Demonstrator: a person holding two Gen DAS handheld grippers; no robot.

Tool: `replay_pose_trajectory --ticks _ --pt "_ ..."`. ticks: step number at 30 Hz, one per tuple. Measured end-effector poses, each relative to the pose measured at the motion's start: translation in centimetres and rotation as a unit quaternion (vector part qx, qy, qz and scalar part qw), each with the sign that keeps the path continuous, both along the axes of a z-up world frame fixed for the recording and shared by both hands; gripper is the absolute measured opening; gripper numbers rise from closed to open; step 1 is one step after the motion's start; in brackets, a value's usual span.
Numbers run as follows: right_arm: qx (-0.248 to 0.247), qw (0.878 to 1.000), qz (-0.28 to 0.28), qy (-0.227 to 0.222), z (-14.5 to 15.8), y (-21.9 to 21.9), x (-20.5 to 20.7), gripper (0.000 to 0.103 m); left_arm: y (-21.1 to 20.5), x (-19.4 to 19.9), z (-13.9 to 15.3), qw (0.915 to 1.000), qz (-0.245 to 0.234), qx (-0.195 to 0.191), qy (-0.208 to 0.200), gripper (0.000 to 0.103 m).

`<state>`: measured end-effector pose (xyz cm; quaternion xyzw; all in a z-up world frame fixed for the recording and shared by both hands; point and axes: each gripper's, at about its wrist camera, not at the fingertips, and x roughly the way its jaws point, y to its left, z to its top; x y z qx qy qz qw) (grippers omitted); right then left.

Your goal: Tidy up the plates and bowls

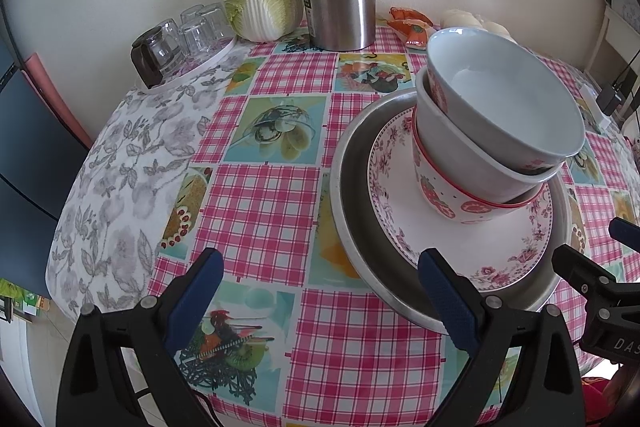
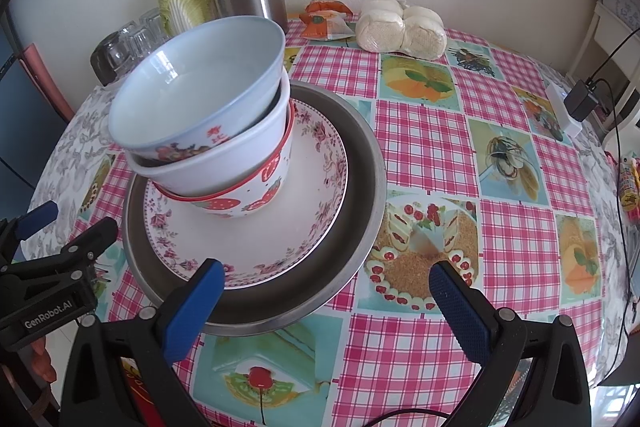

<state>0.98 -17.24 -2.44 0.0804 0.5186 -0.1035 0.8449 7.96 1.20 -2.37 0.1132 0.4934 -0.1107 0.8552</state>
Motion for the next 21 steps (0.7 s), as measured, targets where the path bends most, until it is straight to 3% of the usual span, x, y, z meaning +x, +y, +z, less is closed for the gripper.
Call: replay_pose_trajectory --ticks 21 --pt "-0.001 1.0 0.001 0.003 0.02 0.03 0.07 0.103 0.19 0.03 0.12 1.0 0.007 -0.002 -0.001 0.098"
